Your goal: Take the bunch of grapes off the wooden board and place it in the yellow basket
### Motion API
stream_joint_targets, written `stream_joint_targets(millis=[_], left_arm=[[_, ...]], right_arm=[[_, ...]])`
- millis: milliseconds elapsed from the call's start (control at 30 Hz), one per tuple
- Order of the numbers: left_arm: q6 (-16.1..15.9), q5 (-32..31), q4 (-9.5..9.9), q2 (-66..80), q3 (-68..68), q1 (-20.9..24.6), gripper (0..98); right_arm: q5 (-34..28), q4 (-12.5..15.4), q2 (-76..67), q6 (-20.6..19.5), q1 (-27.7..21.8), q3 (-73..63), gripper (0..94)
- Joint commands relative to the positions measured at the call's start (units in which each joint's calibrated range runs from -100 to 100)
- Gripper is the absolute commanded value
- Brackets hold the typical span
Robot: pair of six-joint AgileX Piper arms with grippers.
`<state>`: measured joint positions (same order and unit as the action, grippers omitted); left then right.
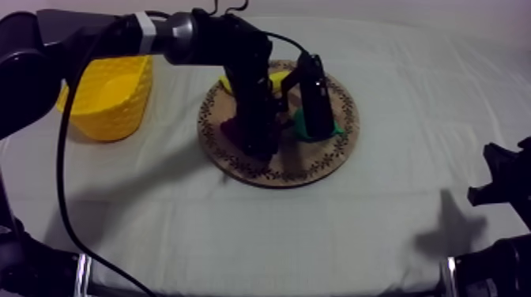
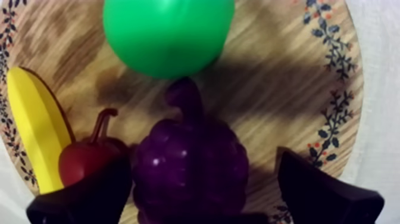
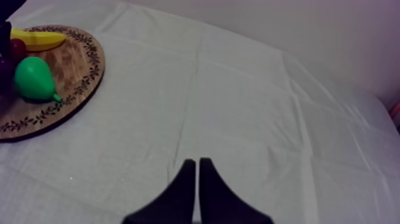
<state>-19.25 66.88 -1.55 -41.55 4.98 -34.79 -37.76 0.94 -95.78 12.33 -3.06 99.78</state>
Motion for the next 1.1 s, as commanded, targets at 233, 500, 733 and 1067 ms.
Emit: stream_joint_targets(millis=[233, 500, 733, 1067], left_arm=[[0.11, 0.24, -0.08, -0.27, 0.25, 0.01, 88.7], [0.63, -0.11, -0.16, -0.09, -0.21, 0.01, 58.0], [1.46, -1.74, 0.01, 0.93, -1.8, -0.19, 43.5], [3.85, -2.86, -0.02, 7.45, -5.99, -1.01, 41.3]], right_arm=[[0.02, 0.01, 0.02, 0.0, -0.01, -0.01, 0.3], [0.02, 0.01, 0.02, 0.0, -0.01, -0.01, 0.3], [0.02, 0.01, 0.02, 0.0, -0.01, -0.01, 0.3], [0.02, 0.01, 0.02, -0.04, -0.01, -0.01, 0.3]])
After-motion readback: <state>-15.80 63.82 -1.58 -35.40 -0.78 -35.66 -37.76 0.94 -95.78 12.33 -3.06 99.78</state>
